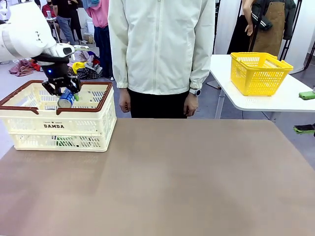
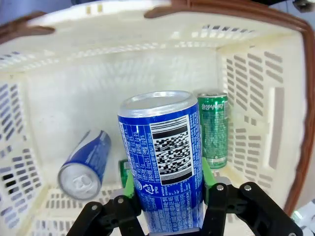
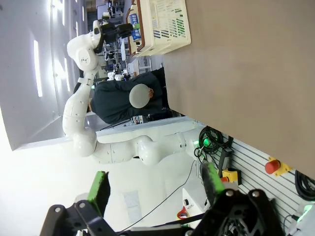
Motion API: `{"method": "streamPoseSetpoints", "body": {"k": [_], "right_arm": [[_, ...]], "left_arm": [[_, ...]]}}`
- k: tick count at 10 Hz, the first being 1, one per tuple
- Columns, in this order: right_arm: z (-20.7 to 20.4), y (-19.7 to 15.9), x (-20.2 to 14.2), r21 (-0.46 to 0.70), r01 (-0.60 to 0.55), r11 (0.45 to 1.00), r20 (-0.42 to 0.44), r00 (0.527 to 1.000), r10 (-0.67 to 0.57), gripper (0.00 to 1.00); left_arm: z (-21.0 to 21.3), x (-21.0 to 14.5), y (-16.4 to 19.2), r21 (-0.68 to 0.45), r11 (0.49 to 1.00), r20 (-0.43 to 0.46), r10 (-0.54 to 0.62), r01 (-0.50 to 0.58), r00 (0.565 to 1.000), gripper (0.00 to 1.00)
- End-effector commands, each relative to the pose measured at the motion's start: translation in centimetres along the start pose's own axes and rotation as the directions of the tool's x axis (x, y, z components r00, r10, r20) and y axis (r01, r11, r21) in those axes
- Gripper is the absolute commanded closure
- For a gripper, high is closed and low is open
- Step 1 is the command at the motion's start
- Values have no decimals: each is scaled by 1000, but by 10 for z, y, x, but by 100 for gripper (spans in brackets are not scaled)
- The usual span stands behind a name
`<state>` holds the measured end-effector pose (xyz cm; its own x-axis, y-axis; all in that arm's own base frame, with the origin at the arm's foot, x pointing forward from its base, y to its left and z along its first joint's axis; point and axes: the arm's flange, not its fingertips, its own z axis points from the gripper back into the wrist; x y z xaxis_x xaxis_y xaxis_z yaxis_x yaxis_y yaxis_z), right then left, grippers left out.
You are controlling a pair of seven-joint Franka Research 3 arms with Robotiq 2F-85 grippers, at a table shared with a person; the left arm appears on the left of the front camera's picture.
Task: Place the drinks into the Shopping basket.
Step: Pick up one drink and place it into the Shopping basket.
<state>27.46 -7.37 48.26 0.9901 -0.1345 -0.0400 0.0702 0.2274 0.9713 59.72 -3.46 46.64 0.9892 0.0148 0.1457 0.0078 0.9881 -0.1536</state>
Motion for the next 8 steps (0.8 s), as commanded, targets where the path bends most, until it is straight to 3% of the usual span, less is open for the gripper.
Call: {"method": "streamPoseSetpoints", "body": {"k": [1,4,8], "right_arm": [[2,4,0,8,1,1000,-5,1000,-1,0],[2,4,0,8,1,1000,-5,1000,-1,0],[2,4,0,8,1,1000,-5,1000,-1,0]], "left_arm": [[-28,3,18,-56,998,-45,-12,9,999,100],[-64,10,21,39,999,-76,-18,21,997,100],[-67,20,10,73,996,-58,-39,43,998,100]]}}
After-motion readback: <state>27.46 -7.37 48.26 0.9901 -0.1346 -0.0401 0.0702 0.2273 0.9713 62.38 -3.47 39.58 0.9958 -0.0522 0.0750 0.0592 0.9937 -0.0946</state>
